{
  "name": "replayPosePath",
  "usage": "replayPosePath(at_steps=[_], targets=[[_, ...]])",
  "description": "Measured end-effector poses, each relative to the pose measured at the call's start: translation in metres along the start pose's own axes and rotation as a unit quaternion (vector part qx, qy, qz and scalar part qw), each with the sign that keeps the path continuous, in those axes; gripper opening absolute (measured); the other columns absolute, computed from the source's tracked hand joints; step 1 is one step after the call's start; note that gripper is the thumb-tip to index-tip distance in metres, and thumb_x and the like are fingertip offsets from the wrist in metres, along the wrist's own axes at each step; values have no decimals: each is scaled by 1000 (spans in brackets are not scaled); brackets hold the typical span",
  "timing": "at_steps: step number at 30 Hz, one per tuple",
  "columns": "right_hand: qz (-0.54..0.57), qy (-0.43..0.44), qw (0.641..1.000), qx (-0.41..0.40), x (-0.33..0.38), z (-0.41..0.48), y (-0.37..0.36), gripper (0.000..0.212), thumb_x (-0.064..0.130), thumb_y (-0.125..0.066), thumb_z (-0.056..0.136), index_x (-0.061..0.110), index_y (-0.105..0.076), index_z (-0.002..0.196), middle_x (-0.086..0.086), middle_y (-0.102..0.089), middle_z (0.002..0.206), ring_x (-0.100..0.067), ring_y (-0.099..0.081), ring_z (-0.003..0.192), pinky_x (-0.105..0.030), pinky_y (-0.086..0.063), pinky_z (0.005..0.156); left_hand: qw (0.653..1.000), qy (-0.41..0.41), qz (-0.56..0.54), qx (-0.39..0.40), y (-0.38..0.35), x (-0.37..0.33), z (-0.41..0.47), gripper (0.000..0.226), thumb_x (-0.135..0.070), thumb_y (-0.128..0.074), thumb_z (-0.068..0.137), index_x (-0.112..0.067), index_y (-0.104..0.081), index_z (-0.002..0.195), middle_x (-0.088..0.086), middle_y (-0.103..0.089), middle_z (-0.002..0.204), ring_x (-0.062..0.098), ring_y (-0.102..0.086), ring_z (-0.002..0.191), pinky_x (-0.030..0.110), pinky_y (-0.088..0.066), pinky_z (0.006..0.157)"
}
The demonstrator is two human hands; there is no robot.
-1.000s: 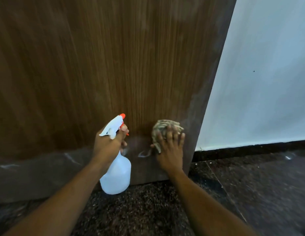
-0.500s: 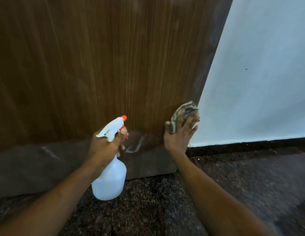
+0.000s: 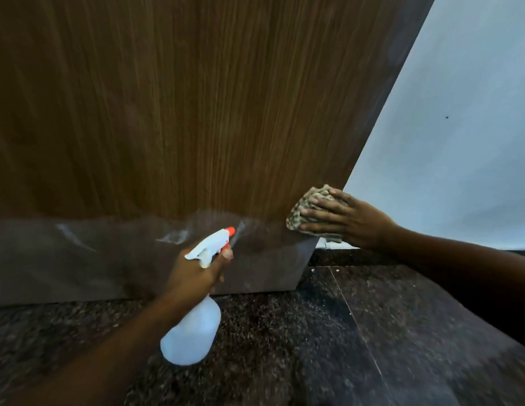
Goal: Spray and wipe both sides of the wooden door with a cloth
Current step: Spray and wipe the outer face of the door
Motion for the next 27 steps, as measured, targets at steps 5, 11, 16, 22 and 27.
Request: replayPosePath(at_steps=[5,11,16,22,27], targets=[[92,-280,954,-55,46,6,-16,73,52,-42,97,28,-9,159,-8,0,166,-36,-1,152,-55,-7,122,998,44,-40,-19,-31,17,-11,24,-42,-71,79,-24,-71,95,17,-71,73,24,-59,56,38,-47,51],[334,-534,777,11,181,50,-40,71,53,-36,96,25,-12,156,-20,-7,161,-47,-10,147,-60,-17,116,997,43,-37,-42,-38,28,-24,16,-22,-65,88,-23,-69,104,5,-72,78,15,-57,52,28,-45,44],[442,-776,428,-135,132,71,-19,87,53,-37,97,25,22,153,-21,19,161,-44,5,149,-59,-8,121,998,41,-17,-50,-23,31,-24,20,-26,-65,88,-33,-67,107,6,-72,77,16,-57,53,31,-47,46],[253,-390,885,-34,196,77,-35,79,39,-59,91,27,-16,156,-14,-18,157,-42,-17,145,-61,-20,116,997,47,-36,-57,-13,37,-35,32,-16,-62,91,-37,-65,114,2,-71,83,15,-54,55,30,-43,46],[284,-620,730,44,154,9,-46,74,48,-38,96,13,-12,156,-33,-12,158,-48,-7,147,-60,-10,120,990,80,3,-115,1,52,-41,27,-32,-66,87,-25,-69,112,-6,-68,61,15,-50,50,26,-44,45]])
Point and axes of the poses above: each hand's wrist, its own z-axis towards the middle knuckle, its own y-axis out of the back of the hand, x = y × z, the point moved 5 cm from there along z, towards the middle knuckle
